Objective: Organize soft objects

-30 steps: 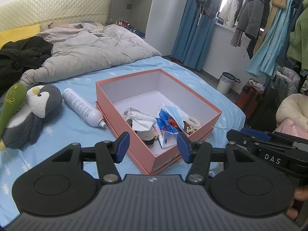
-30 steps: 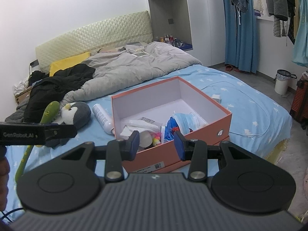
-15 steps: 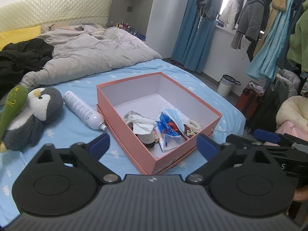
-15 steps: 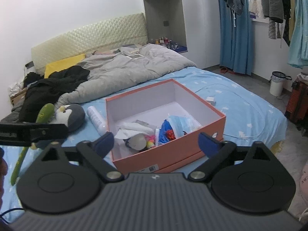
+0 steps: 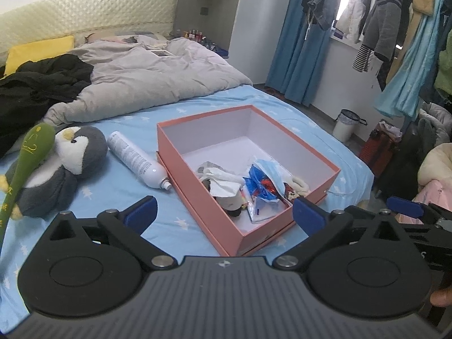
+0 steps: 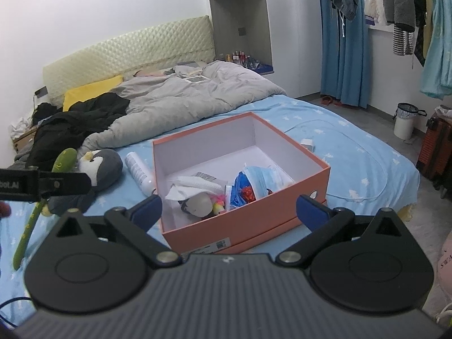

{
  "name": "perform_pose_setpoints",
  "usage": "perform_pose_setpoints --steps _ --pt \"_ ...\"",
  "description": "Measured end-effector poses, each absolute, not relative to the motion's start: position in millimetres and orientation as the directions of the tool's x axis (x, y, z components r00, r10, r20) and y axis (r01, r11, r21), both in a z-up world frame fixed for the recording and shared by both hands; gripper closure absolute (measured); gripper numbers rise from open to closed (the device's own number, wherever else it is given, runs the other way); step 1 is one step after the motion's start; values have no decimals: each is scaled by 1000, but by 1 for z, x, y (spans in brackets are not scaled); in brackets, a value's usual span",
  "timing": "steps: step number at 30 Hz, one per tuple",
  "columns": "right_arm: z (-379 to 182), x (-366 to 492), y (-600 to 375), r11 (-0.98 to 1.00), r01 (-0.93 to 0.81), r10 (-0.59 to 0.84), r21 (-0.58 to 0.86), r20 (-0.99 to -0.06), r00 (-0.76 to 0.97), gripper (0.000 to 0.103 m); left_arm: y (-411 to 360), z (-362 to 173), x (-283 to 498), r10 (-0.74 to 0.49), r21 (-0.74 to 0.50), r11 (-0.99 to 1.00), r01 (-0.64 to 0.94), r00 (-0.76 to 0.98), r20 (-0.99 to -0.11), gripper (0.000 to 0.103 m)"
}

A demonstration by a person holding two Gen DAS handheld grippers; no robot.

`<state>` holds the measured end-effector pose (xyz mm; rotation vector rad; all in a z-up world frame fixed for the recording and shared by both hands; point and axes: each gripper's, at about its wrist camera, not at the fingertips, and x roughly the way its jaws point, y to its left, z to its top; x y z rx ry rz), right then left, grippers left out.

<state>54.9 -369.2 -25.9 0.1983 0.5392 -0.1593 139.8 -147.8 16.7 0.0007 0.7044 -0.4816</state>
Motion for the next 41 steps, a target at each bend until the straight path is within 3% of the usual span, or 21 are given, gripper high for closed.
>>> perform_pose_setpoints --steps 41 --pt "-27 56 -369 971 189 -88 144 -523 848 0 -144 19 133 -429 -155 889 430 669 -607 0"
